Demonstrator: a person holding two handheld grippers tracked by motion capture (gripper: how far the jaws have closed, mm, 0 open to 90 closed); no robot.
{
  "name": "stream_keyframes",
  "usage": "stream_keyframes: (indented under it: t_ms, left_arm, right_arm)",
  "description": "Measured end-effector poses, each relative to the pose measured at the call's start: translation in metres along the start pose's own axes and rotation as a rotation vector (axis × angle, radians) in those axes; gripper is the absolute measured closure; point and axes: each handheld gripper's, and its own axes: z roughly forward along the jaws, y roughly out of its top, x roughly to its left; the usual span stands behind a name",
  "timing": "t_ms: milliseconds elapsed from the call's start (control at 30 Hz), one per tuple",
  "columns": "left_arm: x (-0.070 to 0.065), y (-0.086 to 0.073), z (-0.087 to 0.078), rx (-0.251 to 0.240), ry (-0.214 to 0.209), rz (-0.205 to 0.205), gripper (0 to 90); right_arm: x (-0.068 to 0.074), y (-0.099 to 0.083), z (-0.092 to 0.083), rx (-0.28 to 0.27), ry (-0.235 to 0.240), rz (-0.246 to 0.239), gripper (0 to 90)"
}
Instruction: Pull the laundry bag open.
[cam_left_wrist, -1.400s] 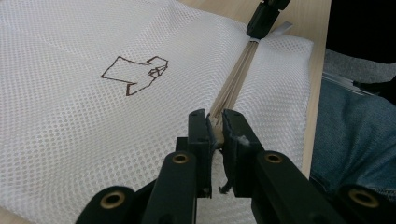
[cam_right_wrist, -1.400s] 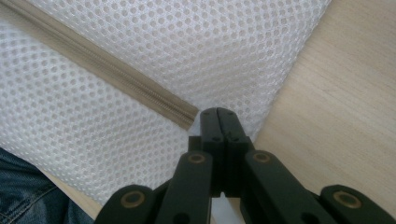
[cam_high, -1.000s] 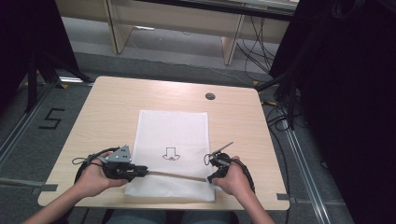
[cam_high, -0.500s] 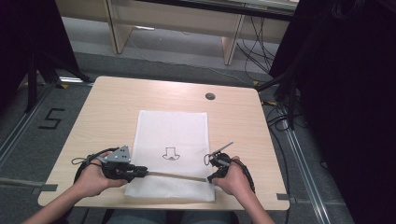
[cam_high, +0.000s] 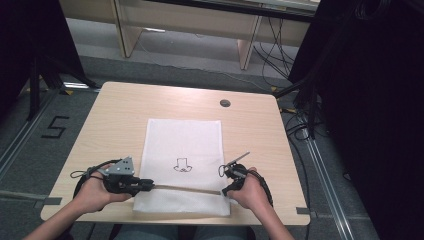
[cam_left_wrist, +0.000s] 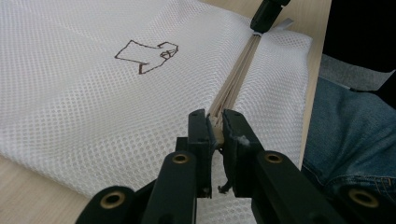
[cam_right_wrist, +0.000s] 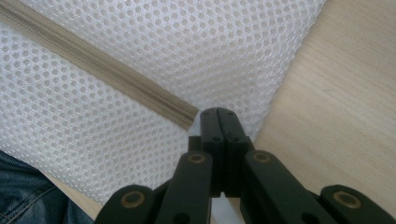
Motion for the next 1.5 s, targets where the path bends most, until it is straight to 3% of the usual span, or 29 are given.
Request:
stream_keyframes:
  t_ms: [33,233,333,433,700,867,1000,1100,1233,1300,1333,1500]
  left_arm:
    - [0.001,0.0,0.0,0.005,0.0,0.001,82.0]
    - [0.002,-0.001,-0.002,0.007,-0.007,-0.004,82.0]
    - [0.004,-0.001,-0.002,0.017,-0.016,0.023,82.0]
    - [0.002,-0.002,-0.002,-0.001,-0.015,-0.012,82.0]
    - [0.004,-0.002,-0.005,0.008,-0.004,0.012,82.0]
    - [0.006,-0.009,-0.014,-0.009,0.017,-0.025,82.0]
    - [0.007,-0.006,-0.014,-0.011,0.011,0.012,82.0]
    - [0.007,-0.008,-0.014,-0.017,0.011,-0.022,82.0]
    - [0.008,-0.008,-0.014,-0.015,0.004,-0.016,82.0]
    - [0.01,-0.008,-0.015,-0.004,0.008,0.008,82.0]
    - [0.01,-0.009,-0.016,-0.008,0.013,-0.023,82.0]
    - [0.011,-0.009,-0.018,-0.021,0.013,-0.01,82.0]
  right_arm:
    - [-0.002,0.0,0.001,-0.017,-0.007,-0.026,90.0]
    - [-0.001,0.0,0.0,-0.012,-0.004,-0.014,90.0]
    - [-0.002,-0.001,0.001,-0.03,0.003,-0.026,90.0]
    - [-0.001,-0.001,0.001,-0.022,-0.001,-0.013,90.0]
    - [-0.002,-0.001,0.002,-0.032,-0.003,-0.021,90.0]
    - [-0.003,-0.001,0.002,-0.024,0.004,-0.013,90.0]
    - [-0.004,0.0,0.001,-0.019,0.004,-0.027,90.0]
    - [-0.004,0.0,0.001,-0.021,0.001,-0.031,90.0]
    - [-0.004,0.0,0.001,-0.019,0.006,-0.028,90.0]
    - [-0.003,0.0,0.001,-0.017,0.004,-0.018,90.0]
    - [-0.003,-0.001,0.002,-0.031,0.003,-0.017,90.0]
    - [-0.004,0.0,0.001,-0.02,0.0,-0.03,90.0]
